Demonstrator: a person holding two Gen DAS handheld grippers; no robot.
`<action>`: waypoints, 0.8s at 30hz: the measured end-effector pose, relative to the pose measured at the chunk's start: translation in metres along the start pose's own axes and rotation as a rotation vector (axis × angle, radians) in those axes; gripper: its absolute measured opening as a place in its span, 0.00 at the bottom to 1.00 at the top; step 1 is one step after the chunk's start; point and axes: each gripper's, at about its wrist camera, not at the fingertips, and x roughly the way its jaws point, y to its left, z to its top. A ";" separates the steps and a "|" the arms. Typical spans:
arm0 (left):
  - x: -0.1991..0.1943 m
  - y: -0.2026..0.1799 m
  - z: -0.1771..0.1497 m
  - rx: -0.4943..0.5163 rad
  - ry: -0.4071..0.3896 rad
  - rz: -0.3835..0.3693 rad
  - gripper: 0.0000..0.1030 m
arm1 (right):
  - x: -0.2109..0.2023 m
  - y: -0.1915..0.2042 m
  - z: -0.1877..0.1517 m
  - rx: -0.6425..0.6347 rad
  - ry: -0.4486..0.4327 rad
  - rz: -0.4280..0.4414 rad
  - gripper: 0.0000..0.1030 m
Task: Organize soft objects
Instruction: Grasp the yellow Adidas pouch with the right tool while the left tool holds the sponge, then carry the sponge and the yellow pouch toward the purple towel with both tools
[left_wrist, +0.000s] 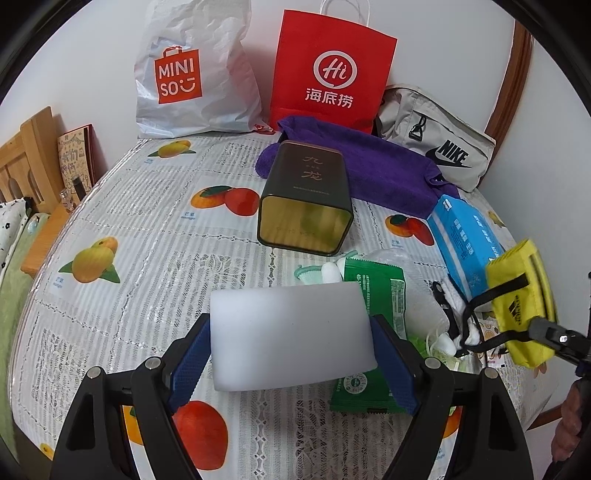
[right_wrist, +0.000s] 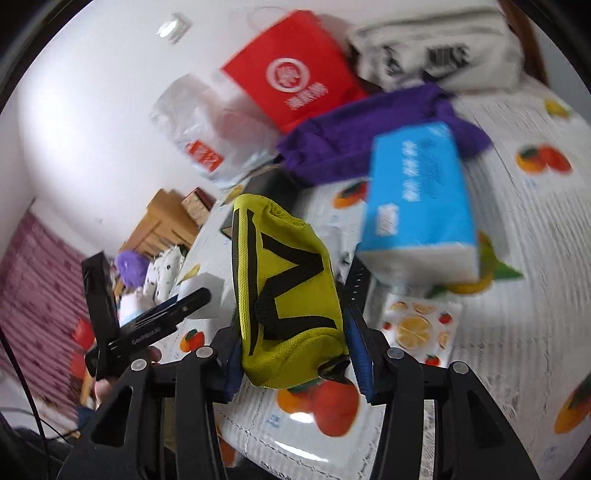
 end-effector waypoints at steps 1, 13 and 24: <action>0.001 -0.001 0.000 0.003 0.002 0.000 0.80 | 0.002 -0.003 0.000 0.008 0.003 -0.036 0.48; 0.008 -0.001 0.000 -0.001 0.021 0.002 0.80 | -0.013 -0.003 -0.004 -0.057 -0.031 -0.279 0.51; 0.009 0.007 -0.002 -0.015 0.013 -0.017 0.80 | 0.002 -0.004 -0.005 -0.139 -0.007 -0.167 0.16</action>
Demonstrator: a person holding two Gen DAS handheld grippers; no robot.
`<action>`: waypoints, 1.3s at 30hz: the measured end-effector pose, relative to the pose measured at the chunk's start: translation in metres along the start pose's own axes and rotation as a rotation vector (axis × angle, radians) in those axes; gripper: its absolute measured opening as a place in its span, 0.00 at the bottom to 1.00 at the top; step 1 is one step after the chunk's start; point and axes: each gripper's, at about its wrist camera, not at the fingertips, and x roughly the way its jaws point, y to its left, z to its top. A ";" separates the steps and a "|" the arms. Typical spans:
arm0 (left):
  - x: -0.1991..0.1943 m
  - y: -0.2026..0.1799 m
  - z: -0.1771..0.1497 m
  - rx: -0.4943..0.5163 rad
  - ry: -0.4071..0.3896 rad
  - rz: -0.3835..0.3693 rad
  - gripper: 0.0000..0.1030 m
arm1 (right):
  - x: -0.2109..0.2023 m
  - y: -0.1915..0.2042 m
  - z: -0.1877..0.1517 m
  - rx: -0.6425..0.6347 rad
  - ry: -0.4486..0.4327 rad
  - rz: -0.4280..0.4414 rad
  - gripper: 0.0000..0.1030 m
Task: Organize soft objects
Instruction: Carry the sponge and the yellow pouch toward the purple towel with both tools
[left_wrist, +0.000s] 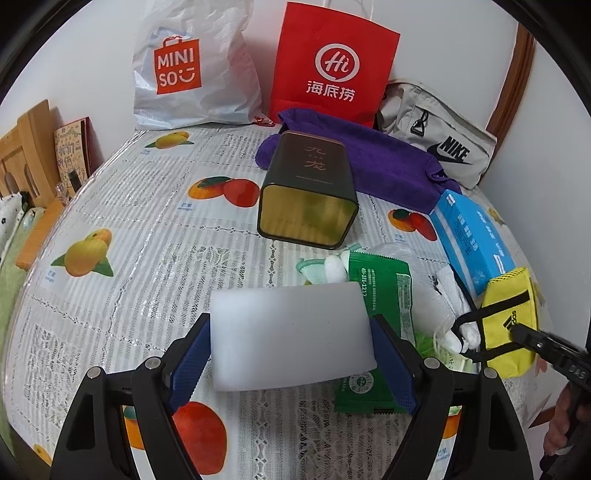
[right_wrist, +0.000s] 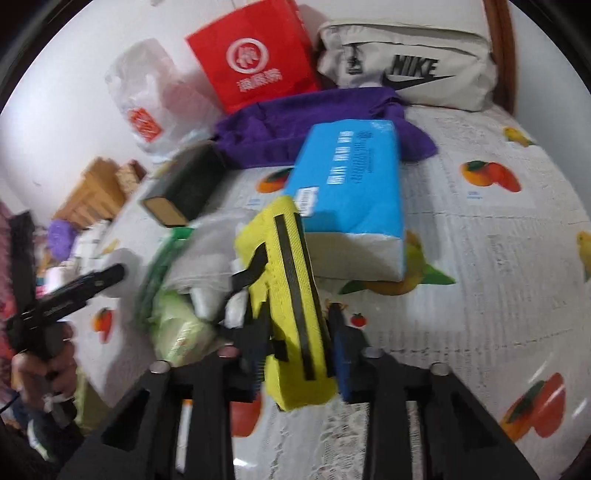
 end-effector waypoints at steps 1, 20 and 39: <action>0.001 0.001 0.000 -0.002 0.003 0.003 0.80 | -0.003 -0.001 -0.001 0.013 -0.005 0.033 0.13; -0.006 0.004 0.003 -0.002 -0.009 0.013 0.79 | -0.075 -0.002 0.002 0.073 -0.152 0.159 0.10; 0.017 0.005 0.004 0.029 0.047 0.034 0.79 | -0.021 -0.025 -0.010 0.113 0.028 0.027 0.15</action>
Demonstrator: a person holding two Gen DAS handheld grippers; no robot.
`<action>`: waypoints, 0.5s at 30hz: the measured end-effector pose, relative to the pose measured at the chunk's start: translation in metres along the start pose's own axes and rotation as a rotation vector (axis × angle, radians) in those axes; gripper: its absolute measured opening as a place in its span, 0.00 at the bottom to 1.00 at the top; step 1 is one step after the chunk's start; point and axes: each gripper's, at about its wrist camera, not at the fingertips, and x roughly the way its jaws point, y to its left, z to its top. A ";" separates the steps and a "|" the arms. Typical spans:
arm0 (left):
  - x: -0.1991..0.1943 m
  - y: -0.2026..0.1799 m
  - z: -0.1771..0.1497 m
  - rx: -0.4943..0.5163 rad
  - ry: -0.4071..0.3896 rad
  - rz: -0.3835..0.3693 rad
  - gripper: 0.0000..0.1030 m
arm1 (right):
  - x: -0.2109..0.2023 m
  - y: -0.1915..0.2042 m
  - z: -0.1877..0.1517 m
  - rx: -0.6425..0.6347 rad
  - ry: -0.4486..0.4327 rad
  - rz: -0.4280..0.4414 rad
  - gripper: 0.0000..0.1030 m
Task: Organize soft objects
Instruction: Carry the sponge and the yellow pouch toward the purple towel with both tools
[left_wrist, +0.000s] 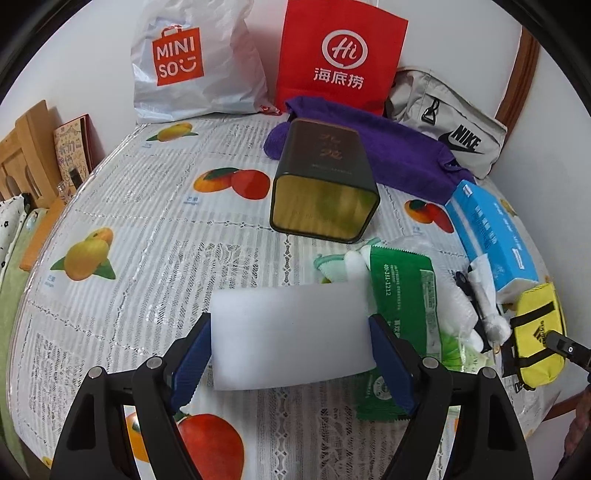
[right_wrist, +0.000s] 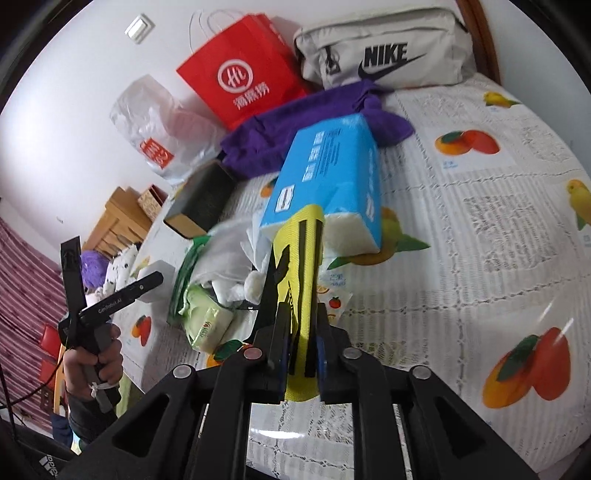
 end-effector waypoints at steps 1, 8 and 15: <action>0.001 0.000 0.000 0.002 0.003 0.002 0.79 | 0.005 0.001 0.001 0.001 0.013 -0.002 0.16; 0.004 -0.002 0.007 0.016 0.008 0.006 0.78 | 0.026 0.004 0.006 -0.002 0.070 0.090 0.14; -0.010 -0.004 0.022 0.029 -0.022 -0.009 0.78 | -0.002 0.023 0.013 -0.069 0.028 0.129 0.09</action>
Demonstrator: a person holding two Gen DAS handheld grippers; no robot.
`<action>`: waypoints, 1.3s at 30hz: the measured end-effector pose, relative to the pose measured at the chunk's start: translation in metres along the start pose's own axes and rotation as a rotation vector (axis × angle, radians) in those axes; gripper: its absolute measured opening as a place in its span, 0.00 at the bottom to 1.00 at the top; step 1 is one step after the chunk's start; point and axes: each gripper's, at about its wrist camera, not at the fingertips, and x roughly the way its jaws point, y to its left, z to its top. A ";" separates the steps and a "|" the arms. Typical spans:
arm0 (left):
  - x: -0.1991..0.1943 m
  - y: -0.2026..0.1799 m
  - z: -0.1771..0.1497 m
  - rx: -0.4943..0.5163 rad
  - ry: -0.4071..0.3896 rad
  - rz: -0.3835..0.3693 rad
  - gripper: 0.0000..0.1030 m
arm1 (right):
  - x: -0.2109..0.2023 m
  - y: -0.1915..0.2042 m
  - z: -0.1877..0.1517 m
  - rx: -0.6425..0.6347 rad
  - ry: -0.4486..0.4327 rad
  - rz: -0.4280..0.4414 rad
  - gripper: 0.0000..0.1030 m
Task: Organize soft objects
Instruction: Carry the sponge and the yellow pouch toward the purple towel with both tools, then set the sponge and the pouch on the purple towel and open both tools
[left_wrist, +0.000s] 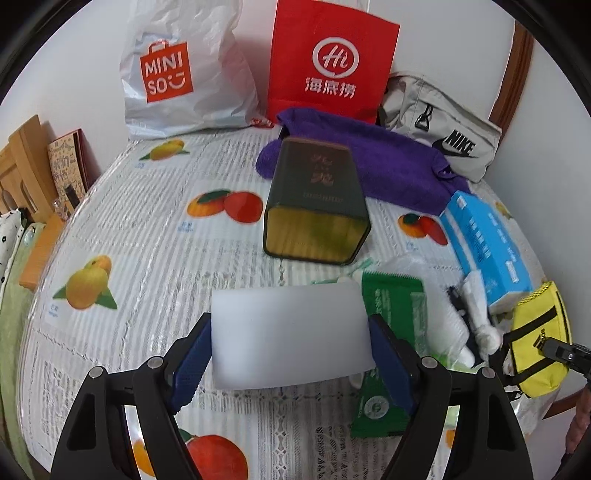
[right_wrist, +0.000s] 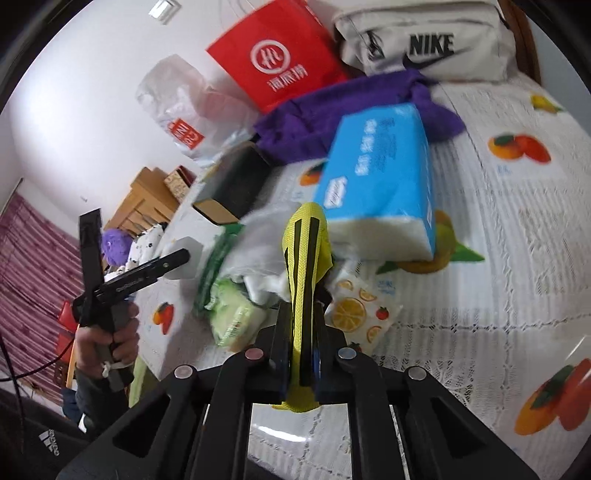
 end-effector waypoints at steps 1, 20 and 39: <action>-0.003 -0.001 0.003 0.002 -0.007 0.001 0.78 | -0.004 0.002 0.003 -0.004 -0.008 0.004 0.09; -0.017 -0.003 0.073 0.001 -0.083 0.001 0.78 | -0.029 0.003 0.106 -0.030 -0.154 0.016 0.09; 0.044 -0.019 0.171 0.045 -0.087 -0.010 0.78 | 0.049 -0.036 0.234 -0.040 -0.155 -0.111 0.09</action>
